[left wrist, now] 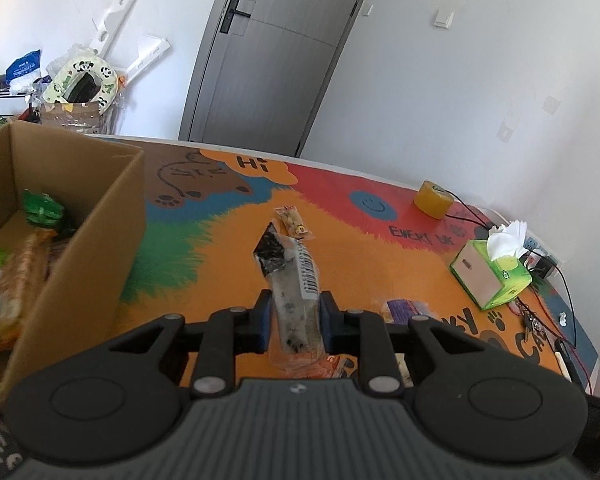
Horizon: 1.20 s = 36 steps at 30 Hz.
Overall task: Organize snacks
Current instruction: 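Carry both snacks over the box and open the left tool to drop its packet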
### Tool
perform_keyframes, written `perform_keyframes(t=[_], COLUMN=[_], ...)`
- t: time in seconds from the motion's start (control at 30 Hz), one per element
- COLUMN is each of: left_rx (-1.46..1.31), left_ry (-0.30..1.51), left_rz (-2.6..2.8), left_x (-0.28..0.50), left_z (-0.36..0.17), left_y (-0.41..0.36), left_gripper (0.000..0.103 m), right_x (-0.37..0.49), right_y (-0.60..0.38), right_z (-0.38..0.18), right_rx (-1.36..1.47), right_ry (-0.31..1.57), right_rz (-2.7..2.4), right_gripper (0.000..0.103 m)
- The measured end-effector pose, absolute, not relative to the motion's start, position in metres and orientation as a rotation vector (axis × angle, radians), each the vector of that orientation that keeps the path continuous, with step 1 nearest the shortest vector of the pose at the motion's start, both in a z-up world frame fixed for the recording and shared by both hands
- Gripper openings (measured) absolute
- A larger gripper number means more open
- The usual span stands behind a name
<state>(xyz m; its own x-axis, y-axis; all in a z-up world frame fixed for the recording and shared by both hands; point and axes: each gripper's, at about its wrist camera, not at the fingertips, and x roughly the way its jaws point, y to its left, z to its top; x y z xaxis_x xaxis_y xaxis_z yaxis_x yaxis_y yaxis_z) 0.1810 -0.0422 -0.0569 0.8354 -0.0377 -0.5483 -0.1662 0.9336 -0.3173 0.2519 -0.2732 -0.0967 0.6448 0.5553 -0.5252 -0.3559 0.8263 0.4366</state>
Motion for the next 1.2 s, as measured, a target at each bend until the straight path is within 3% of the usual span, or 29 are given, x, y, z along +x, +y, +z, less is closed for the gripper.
perform_keyframes(t=[0.37,0.47,0.83,0.9,0.97,1.1,1.17,1.2], left_rx=[-0.377,-0.379,-0.391,-0.392,-0.390,-0.392,-0.397,-0.403], left_ry=[0.535,0.522,0.490,0.486,0.481,0.470,0.467,0.466], left_rz=[0.087,0.094,0.128,0.138,0.152,0.189,0.203,0.208], left_x=[0.153,0.146,0.126,0.123,0.119,0.112,0.109,0.108], left_z=[-0.045,-0.042,-0.033,-0.032,-0.031,-0.029,-0.029,-0.029], left_y=[-0.026,-0.021,0.003,0.007,0.012,0.024,0.031,0.034], left_gripper=[0.023,0.023,0.023,0.023,0.023,0.023,0.023,0.023], right_x=[0.231,0.225,0.221,0.225,0.225,0.226,0.226,0.226], right_y=[-0.266,-0.263,-0.246,-0.246,-0.246,-0.251,-0.250,-0.249], right_z=[-0.079,-0.074,-0.069,-0.074,-0.078,-0.086,-0.089,-0.091], right_rx=[0.322,0.330,0.315,0.309,0.300,0.293,0.279,0.267], right_ry=[0.638,0.621,0.625,0.647,0.664,0.690,0.706,0.716], right_rz=[0.546,0.562,0.569,0.545,0.523,0.492,0.477,0.467], right_gripper=[0.019,0.001,0.001,0.008,0.026,0.038,0.052,0.055])
